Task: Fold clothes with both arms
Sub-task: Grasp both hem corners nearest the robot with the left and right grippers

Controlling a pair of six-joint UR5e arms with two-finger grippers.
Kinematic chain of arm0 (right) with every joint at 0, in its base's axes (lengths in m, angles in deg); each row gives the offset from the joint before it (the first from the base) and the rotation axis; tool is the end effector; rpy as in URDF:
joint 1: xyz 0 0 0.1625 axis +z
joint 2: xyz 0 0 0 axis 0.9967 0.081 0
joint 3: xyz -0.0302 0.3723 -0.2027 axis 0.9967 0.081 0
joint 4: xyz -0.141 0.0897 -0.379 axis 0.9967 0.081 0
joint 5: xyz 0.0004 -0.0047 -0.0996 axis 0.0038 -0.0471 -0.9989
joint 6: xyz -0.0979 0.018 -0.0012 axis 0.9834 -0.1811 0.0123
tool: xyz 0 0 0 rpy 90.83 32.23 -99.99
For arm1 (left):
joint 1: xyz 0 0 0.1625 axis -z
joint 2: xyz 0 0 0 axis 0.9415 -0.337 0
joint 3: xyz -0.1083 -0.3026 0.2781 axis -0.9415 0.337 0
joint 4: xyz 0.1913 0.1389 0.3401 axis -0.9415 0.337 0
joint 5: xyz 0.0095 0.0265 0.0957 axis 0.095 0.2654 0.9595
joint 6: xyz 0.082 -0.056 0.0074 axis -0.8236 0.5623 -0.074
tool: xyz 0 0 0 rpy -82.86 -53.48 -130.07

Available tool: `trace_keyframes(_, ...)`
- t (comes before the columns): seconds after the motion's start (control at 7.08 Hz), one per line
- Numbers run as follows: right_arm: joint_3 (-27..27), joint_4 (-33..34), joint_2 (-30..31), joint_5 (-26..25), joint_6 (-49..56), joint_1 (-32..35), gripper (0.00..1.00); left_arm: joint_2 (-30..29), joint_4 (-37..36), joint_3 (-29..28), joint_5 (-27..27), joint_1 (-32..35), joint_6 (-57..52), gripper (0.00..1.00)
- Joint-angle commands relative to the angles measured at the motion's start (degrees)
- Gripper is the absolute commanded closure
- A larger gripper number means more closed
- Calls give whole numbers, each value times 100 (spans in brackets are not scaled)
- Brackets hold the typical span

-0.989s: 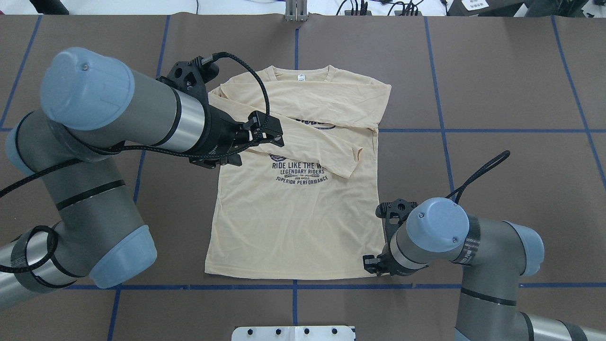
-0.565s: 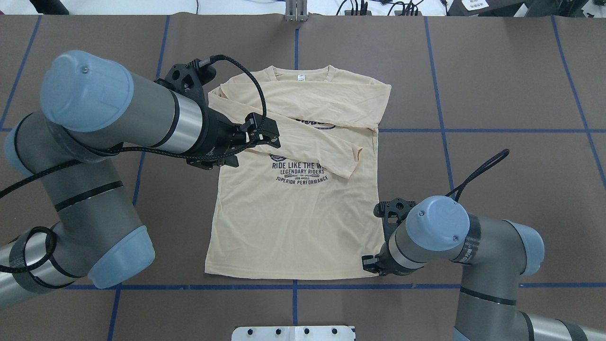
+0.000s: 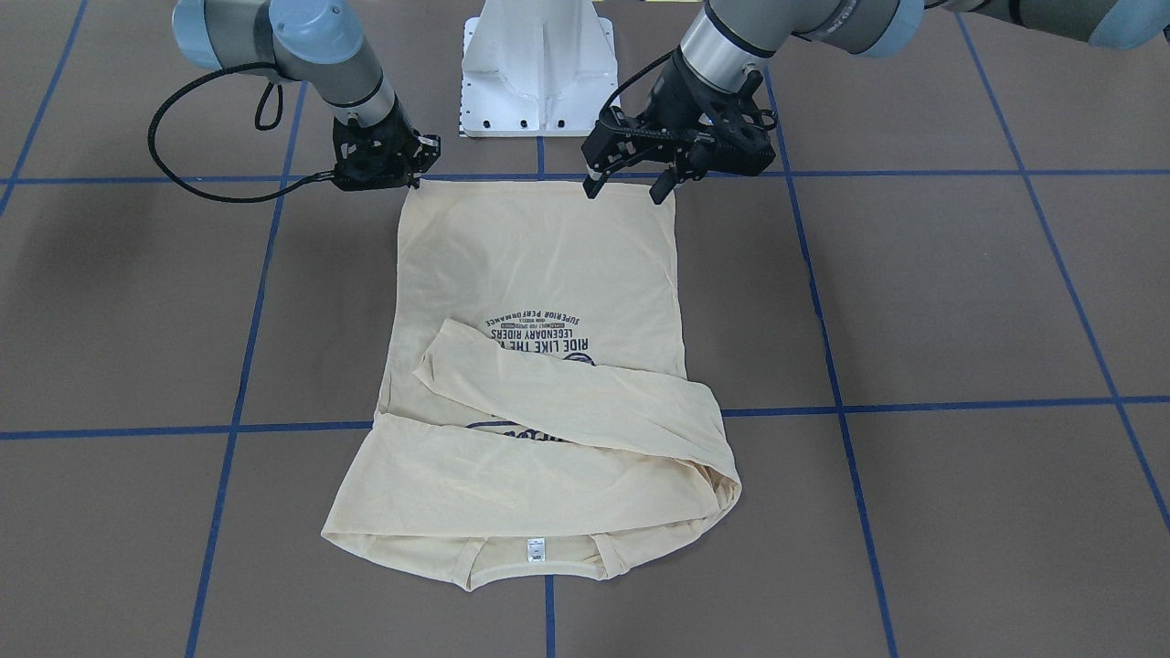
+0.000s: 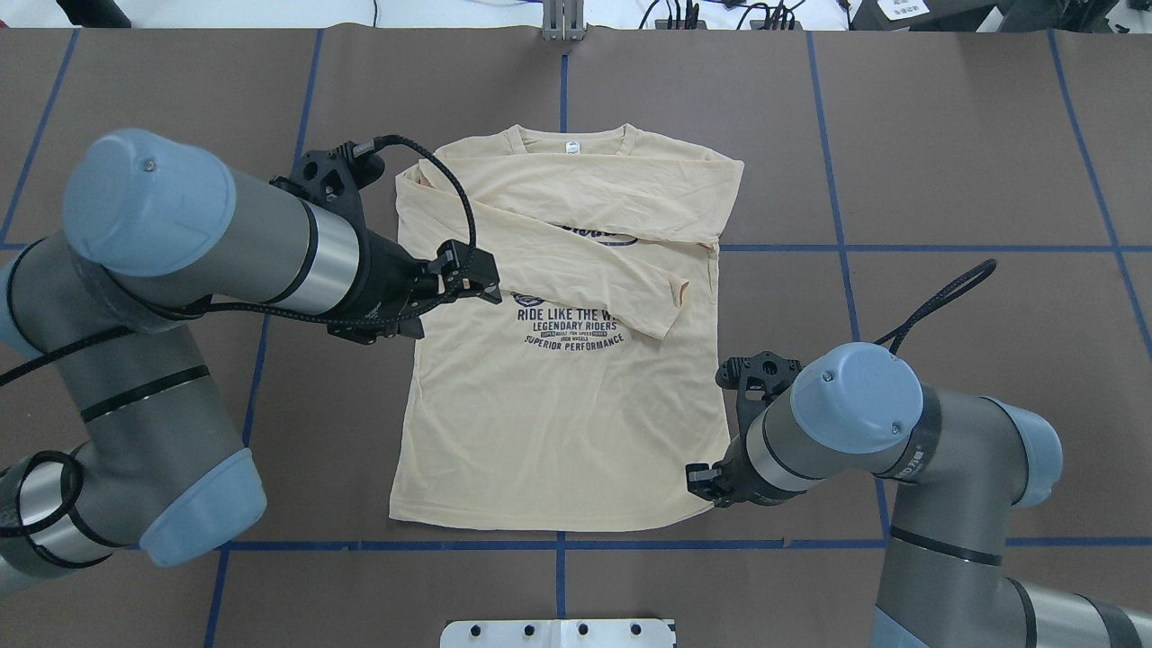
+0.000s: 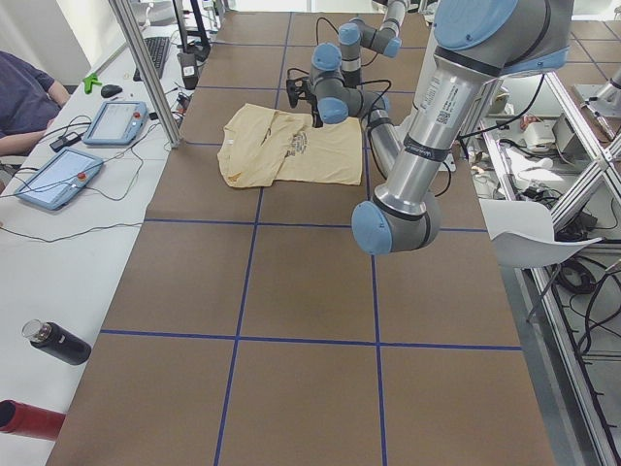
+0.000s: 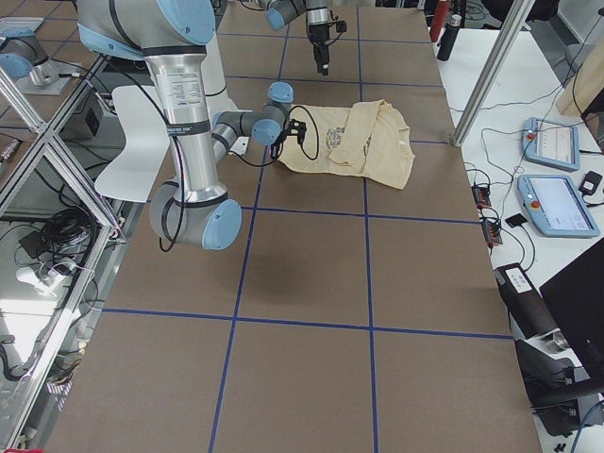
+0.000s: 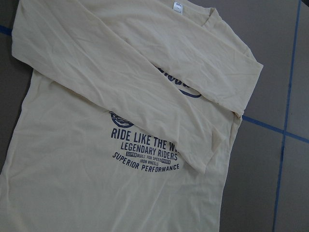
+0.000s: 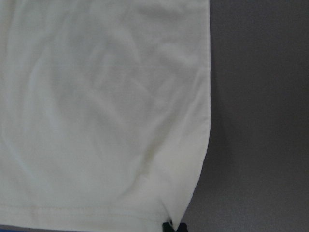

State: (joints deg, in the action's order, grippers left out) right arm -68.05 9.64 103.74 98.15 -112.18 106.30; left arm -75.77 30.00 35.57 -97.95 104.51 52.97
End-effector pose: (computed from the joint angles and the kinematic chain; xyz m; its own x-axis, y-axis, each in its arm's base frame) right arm -0.4763 -0.2829 0.3131 0.6295 0.0253 0.7766 0.0829 0.9916 -0.0994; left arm 0.4092 -0.3920 0.1792 0.3105 -0.2273 -0.9230 0.2203 0.9618 -0.1627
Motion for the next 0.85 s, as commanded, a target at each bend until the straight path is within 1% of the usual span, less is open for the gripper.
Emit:
trace_keyframes(0.0, -56, -3, -10, 4, -63, 84, 100, 589, -234, 94, 571, -770, 39, 0)
trace_keyframes(0.14, -57, -3, -10, 22, -63, 155, 100, 625, -584, 51, 924, -1210, 179, 0)
trace_keyframes(0.42, -144, -3, -2, 31, -63, 234, 100, 661, -1042, 33, 989, -1669, 460, 1)
trace_keyframes(0.71, -188, -3, -10, 40, -63, 296, 100, 696, -1097, -124, 1024, -1742, 462, 4)
